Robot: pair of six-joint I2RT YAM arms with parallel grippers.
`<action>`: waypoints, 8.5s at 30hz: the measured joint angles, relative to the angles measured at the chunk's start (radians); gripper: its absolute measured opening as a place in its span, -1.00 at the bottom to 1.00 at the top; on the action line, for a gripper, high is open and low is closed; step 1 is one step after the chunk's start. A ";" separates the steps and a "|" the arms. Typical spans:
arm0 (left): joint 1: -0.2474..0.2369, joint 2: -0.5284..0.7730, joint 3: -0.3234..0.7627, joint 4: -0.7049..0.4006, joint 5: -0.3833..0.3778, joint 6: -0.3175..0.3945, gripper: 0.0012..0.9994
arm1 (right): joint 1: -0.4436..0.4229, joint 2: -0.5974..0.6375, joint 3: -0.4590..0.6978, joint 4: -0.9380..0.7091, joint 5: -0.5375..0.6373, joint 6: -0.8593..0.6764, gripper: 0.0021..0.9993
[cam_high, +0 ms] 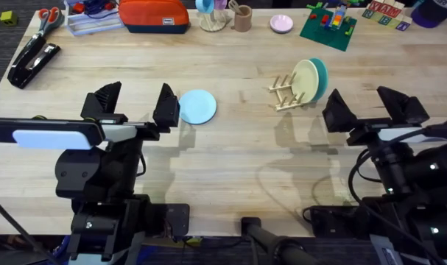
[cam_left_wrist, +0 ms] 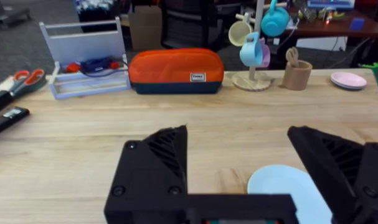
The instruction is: Pick up the plates from the table one by one and place each into a slot on the dish rack.
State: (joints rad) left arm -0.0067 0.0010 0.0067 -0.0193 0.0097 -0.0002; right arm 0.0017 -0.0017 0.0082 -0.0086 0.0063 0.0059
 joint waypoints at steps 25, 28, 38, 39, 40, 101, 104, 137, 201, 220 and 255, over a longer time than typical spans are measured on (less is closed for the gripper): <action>0.000 0.005 0.125 -0.135 0.000 0.019 0.99 | 0.000 0.002 0.072 -0.054 -0.001 -0.093 0.99; 0.000 0.005 0.223 -0.209 0.000 0.020 0.99 | 0.000 0.002 0.148 -0.094 -0.001 -0.096 0.99; 0.000 0.119 0.584 -0.545 0.000 0.020 0.99 | 0.000 0.057 0.484 -0.423 -0.004 -0.097 0.99; 0.000 0.154 0.629 -0.575 0.000 0.020 0.99 | 0.000 0.075 0.520 -0.454 -0.004 -0.097 0.99; 0.000 0.186 0.669 -0.596 0.000 0.020 0.99 | 0.000 0.093 0.554 -0.483 -0.004 -0.097 0.99; 0.000 1.038 1.537 -1.254 0.014 -0.011 -0.92 | 0.000 0.931 1.332 -1.065 -0.004 -0.104 0.99; 0.000 1.039 1.538 -1.263 0.060 -0.024 -0.92 | 0.000 0.931 1.332 -1.065 -0.004 -0.104 0.99; 0.192 1.316 1.499 -1.368 0.591 0.183 -0.92 | 0.000 0.931 1.332 -1.065 -0.004 -0.103 0.99; 0.207 1.922 1.104 -0.844 0.779 0.210 -0.92 | 0.000 0.931 1.332 -1.064 -0.004 -0.103 0.99; 0.208 1.923 1.104 -0.844 0.782 0.210 -0.92 | 0.000 0.931 1.332 -1.064 -0.004 -0.103 0.99; 0.195 1.642 1.117 -0.975 0.629 0.230 -0.92 | 0.000 0.931 1.332 -1.064 -0.004 -0.103 0.99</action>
State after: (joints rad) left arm 0.1886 1.6433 1.1241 -0.9942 0.6390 0.2298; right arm 0.0017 0.9295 1.3403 -1.0725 0.0025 -0.0975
